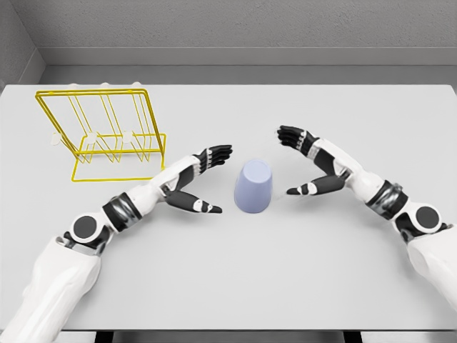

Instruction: Place the cup on the cup holder with both arms

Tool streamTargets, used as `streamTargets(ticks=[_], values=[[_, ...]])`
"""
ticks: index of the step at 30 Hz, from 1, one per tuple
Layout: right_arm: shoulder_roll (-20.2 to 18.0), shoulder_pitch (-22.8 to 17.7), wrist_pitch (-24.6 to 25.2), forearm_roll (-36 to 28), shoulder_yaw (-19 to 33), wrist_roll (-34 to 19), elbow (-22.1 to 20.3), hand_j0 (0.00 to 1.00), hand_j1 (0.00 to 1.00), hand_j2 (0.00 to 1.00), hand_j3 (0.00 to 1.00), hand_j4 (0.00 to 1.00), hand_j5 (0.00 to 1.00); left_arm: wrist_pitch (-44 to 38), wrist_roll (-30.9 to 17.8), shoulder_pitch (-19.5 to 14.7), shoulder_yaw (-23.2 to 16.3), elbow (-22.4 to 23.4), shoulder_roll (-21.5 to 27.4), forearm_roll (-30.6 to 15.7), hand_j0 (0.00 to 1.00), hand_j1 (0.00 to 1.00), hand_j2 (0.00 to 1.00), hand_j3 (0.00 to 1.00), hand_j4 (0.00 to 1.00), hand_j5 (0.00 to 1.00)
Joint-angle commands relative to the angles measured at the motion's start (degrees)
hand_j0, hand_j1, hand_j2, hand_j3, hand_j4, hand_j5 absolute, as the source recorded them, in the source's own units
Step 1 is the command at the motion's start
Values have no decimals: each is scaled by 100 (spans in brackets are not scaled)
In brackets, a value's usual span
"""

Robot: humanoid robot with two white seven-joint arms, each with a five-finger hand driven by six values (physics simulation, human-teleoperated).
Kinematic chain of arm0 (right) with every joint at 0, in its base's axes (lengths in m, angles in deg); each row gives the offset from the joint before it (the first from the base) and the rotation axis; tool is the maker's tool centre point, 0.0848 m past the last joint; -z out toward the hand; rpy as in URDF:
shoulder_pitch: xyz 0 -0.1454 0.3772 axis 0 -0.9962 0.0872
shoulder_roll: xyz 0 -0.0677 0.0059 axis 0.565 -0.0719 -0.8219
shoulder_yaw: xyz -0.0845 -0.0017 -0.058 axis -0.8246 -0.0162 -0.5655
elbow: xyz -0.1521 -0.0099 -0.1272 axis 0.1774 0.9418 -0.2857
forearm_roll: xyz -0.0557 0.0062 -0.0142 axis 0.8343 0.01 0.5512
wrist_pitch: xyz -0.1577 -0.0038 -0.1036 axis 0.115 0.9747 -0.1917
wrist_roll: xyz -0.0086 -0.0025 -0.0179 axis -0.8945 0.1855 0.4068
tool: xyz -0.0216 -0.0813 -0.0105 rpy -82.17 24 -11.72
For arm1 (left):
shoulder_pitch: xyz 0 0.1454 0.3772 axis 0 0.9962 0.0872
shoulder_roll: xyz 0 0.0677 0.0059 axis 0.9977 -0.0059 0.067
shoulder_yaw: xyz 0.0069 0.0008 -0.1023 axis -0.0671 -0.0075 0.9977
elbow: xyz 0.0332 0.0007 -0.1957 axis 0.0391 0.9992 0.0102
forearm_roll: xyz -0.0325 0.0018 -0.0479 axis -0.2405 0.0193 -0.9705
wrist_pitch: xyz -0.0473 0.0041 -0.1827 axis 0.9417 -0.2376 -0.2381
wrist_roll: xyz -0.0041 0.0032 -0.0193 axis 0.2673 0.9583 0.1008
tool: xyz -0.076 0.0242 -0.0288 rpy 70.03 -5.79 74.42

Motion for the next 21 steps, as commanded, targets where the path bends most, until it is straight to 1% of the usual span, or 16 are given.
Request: streamTargets(ticks=[1, 2, 3, 4, 5, 7, 11, 12, 13, 14, 15, 16, 17, 18, 19, 21], values=[[-128, 9, 3, 136, 295, 0, 119, 100, 100, 100, 100, 100, 100, 0, 0, 0, -5, -17, -180, -41, 100, 100, 100, 100, 100, 100], [-198, 18, 12, 136, 383, 0, 119, 100, 100, 100, 100, 100, 100, -8, 0, 0, -14, -17, -225, -41, 100, 100, 100, 100, 100, 100], [-392, 9, 12, 101, 454, 0, 120, 100, 100, 100, 100, 100, 100, -8, 0, -9, -31, -17, -233, -41, 100, 100, 100, 100, 100, 100], [-418, 26, 12, 127, 471, 0, 119, 100, 100, 100, 100, 100, 100, -8, 0, -9, -40, -17, -277, -41, 100, 100, 100, 100, 100, 100], [-497, 141, 12, 127, 471, 0, 119, 100, 100, 100, 100, 100, 100, -8, 0, -9, -58, -17, -304, -41, 100, 100, 100, 100, 100, 100], [-542, 167, 12, 127, 471, 0, 119, 100, 100, 100, 100, 100, 100, -8, 0, -9, -75, -17, -400, -32, 100, 100, 100, 100, 100, 100], [-902, 650, 12, 118, 471, 0, 137, 100, 100, 100, 100, 100, 100, -8, 0, -9, -84, -8, -409, -23, 100, 100, 100, 100, 100, 100], [-1077, 659, 12, 118, 410, 0, 128, 100, 100, 100, 100, 100, 100, -8, 0, -9, -93, -17, -409, -23, 100, 100, 100, 100, 100, 100], [-1113, 720, 12, 136, 217, 0, 93, 100, 100, 100, 100, 100, 100, -8, 0, -9, -84, -8, -409, -23, 100, 100, 100, 100, 100, 100], [-1122, 905, 12, 136, -20, 0, 76, 100, 100, 100, 100, 100, 100, -8, 0, 0, -93, -17, -400, -23, 100, 100, 100, 100, 100, 100], [-1122, 967, 3, 145, -73, 0, 32, 100, 100, 100, 100, 100, 100, -8, 0, 0, -93, -17, -400, -15, 100, 100, 100, 100, 100, 100], [-1130, 967, -49, 154, -109, 0, -65, 100, 100, 100, 100, 100, 100, -8, 0, -9, -93, -17, -400, 117, 100, 100, 100, 100, 100, 100], [-1157, 1002, -165, 162, -161, 0, -109, 100, 100, 100, 100, 100, 100, -8, 0, -9, -93, -17, -409, 135, 100, 100, 100, 100, 100, 100], [-1166, 1081, -165, 162, -284, 0, -100, 100, 100, 100, 100, 100, 100, -8, 0, -9, -93, -17, -409, 135, 100, 100, 100, 100, 100, 100], [-1174, 1116, -165, 329, -442, 0, -91, 100, 100, 100, 100, 100, 100, -8, 0, -18, -102, -17, -418, 135, 100, 100, 100, 100, 100, 100], [-1192, 1300, -165, 1892, -434, 0, -83, 100, 100, 100, 100, 100, 100, -17, 0, -114, -207, 10, -444, 161, 100, 100, 100, 100, 100, 100]])
